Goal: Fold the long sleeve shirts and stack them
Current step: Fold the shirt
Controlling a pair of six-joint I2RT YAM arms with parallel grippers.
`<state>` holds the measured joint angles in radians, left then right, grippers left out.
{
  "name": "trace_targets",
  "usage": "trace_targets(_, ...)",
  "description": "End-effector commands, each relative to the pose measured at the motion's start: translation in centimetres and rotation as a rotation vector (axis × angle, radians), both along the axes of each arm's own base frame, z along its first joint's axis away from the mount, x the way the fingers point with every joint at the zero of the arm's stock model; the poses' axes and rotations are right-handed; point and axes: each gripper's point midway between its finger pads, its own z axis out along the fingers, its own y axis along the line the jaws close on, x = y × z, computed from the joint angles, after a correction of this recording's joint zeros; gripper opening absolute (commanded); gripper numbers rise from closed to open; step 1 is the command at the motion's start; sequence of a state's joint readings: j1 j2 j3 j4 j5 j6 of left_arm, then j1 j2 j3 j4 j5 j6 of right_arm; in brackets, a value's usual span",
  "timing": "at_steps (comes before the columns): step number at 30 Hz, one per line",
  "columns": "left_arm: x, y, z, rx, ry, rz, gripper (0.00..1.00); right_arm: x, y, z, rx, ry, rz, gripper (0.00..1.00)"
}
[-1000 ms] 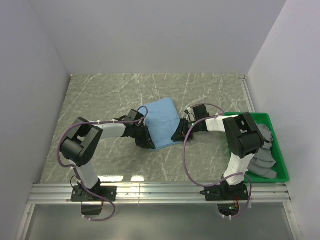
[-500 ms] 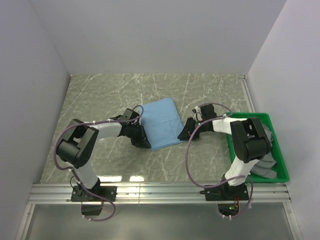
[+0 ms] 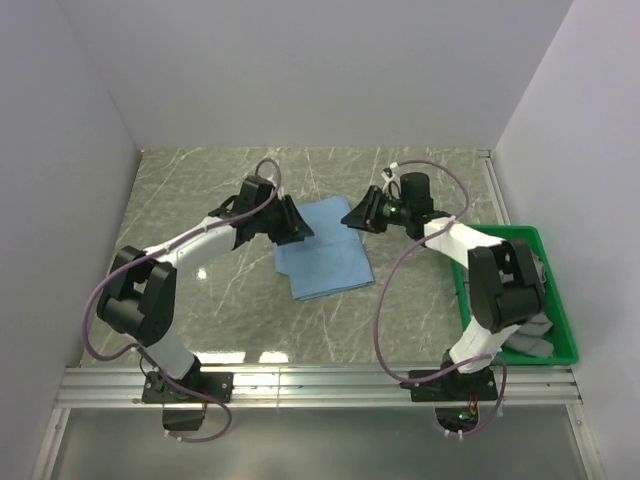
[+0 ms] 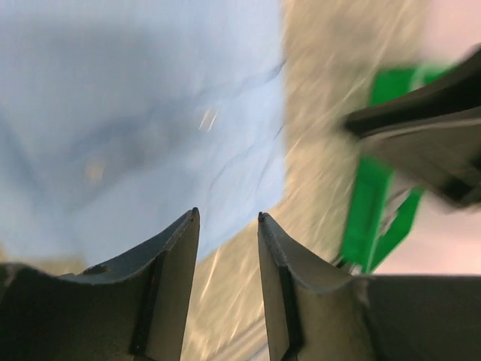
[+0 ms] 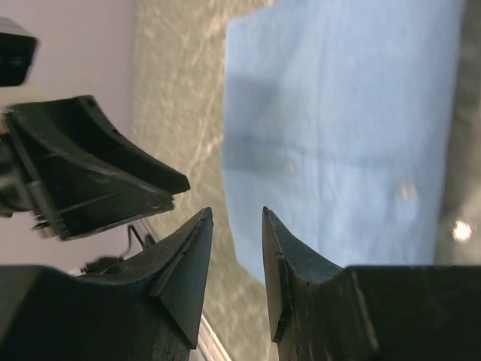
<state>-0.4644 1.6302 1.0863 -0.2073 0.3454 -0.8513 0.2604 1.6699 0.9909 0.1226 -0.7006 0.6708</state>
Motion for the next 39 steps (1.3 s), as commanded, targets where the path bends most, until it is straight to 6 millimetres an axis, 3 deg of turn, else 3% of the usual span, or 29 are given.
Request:
trace_targets(1, 4.2, -0.5, 1.0, -0.052, -0.077, 0.082, 0.42, 2.9, 2.8, 1.7, 0.117, -0.07, -0.003, 0.41)
trace_targets(2, 4.5, -0.6, 0.3, -0.047, -0.068, 0.088, 0.42, 3.3, 3.3, 0.1, 0.113, -0.045, 0.0, 0.41)
trace_targets(4, 5.1, -0.5, -2.0, -0.03, -0.031, 0.096, 0.41, 4.4, 3.8, -1.1, 0.113, -0.035, -0.009, 0.41)
trace_targets(5, 5.1, -0.5, -2.9, -0.024, -0.016, 0.1, 0.41, 5.0, 3.7, -3.0, 0.109, -0.009, -0.023, 0.41)
trace_targets(6, 4.7, 0.0, -5.0, -0.007, 0.027, 0.107, 0.41, 5.1, 3.6, -4.1, 0.107, 0.011, -0.033, 0.41)
trace_targets(8, 5.0, 0.4, -6.5, -0.015, 0.037, 0.132, 0.41, 5.4, 3.3, -6.4, 0.11, 0.058, -0.063, 0.41)
trace_targets(9, 4.3, 1.3, -8.5, 0.006, 0.077, 0.149, 0.4, 5.2, 3.0, -7.4, 0.107, 0.082, -0.073, 0.41)
trace_targets(13, 3.7, 2.7, -10.9, -0.003, 0.122, 0.194, 0.39, 4.8, 1.2, -9.9, 0.073, 0.126, -0.127, 0.41)
trace_targets(17, 4.1, 3.0, -10.4, 0.011, 0.11, 0.198, 0.4, 4.8, -0.2, -9.0, 0.065, 0.104, -0.156, 0.41)
trace_targets(18, 4.8, 2.7, -9.1, 0.0, 0.082, 0.196, 0.4, 5.0, -0.3, -8.4, 0.07, 0.091, -0.153, 0.41)
trace_targets(24, 8.0, 2.3, -2.5, -0.01, -0.075, 0.193, 0.42, 7.1, 1.3, -0.9, 0.131, -0.058, -0.099, 0.41)
trace_targets(26, 9.3, 2.2, -1.3, 0.0, -0.116, 0.193, 0.42, 8.2, 2.4, 1.5, 0.163, -0.105, -0.075, 0.41)
trace_targets(27, 10.3, 2.2, -1.7, 0.016, -0.107, 0.197, 0.42, 9.3, 3.5, 2.5, 0.191, -0.111, -0.065, 0.41)
trace_targets(28, 10.3, 2.2, -1.7, 0.016, -0.107, 0.197, 0.42, 9.3, 3.8, 1.6, 0.186, -0.094, -0.061, 0.41)
trace_targets(29, 11.0, 2.1, -2.2, 0.015, -0.101, 0.2, 0.41, 10.1, 4.4, 2.5, 0.205, -0.107, -0.059, 0.41)
trace_targets(32, 11.9, 1.8, -3.4, 0.003, -0.081, 0.203, 0.41, 11.6, 5.7, 1.8, 0.244, -0.092, -0.05, 0.41)
trace_targets(33, 12.3, 1.8, -3.8, 0.005, -0.078, 0.208, 0.41, 12.1, 5.9, 0.2, 0.25, -0.063, -0.049, 0.41)
trace_targets(35, 12.5, 2.0, -5.2, 0.015, -0.057, 0.212, 0.4, 13.1, 6.4, 0.0, 0.277, -0.059, -0.053, 0.41)
trace_targets(36, 12.7, 2.1, -5.6, 0.021, -0.052, 0.213, 0.4, 13.7, 6.4, -1.8, 0.264, -0.033, -0.068, 0.41)
trace_targets(39, 12.7, 2.6, -7.8, 0.045, -0.017, 0.226, 0.4, 15.2, 6.2, -4.3, 0.217, -0.002, -0.108, 0.41)
